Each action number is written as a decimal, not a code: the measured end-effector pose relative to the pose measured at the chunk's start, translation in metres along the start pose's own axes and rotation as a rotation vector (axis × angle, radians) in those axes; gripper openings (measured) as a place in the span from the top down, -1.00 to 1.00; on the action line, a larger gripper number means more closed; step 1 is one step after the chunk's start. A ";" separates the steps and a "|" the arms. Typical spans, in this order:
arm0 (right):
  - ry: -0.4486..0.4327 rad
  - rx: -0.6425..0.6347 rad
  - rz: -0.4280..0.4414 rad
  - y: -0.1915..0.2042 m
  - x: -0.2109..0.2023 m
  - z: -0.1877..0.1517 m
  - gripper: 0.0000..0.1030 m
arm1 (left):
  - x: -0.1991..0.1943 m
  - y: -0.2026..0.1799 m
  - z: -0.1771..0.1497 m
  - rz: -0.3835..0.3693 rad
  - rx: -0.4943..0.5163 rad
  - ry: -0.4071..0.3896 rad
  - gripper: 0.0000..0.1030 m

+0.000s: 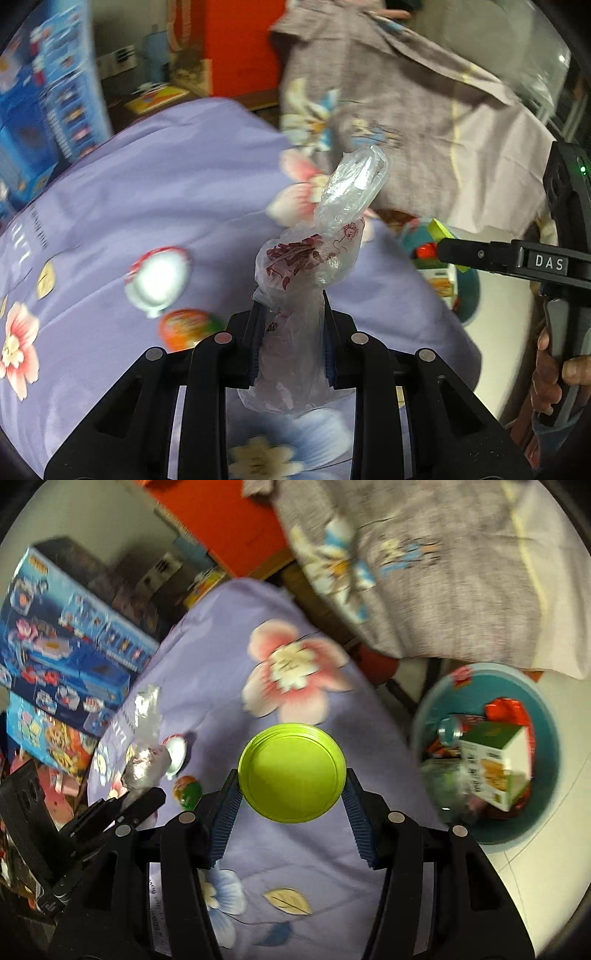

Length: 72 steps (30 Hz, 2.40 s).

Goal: Collect trash
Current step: 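Carry the clear bag and jelly cup over the teal bin with both tools, then open both tools to drop the clear bag and jelly cup into the bin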

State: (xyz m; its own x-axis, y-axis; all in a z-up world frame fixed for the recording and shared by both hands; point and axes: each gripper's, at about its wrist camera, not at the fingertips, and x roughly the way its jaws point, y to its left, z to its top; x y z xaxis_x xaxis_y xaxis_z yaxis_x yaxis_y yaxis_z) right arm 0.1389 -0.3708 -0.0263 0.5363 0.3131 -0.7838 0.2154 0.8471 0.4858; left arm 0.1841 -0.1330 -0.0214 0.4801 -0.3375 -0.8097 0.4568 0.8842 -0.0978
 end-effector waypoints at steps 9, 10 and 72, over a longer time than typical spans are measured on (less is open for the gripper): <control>-0.099 0.142 -0.022 -0.100 -0.056 -0.003 -0.02 | 0.031 -0.096 0.019 -0.049 0.123 0.065 0.48; -0.106 0.161 -0.025 -0.111 -0.061 -0.005 -0.02 | 0.034 -0.104 0.019 -0.054 0.133 0.072 0.48; 0.054 0.276 -0.083 -0.169 -0.004 0.004 -0.47 | 0.107 -0.140 0.020 -0.109 0.080 0.188 -0.88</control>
State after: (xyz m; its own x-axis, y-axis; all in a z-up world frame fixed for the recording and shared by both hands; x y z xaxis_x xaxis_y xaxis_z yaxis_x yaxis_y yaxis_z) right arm 0.1033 -0.5169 -0.1039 0.4649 0.2764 -0.8411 0.4743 0.7244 0.5002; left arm 0.1868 -0.3001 -0.0828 0.2804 -0.3570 -0.8910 0.5597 0.8149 -0.1504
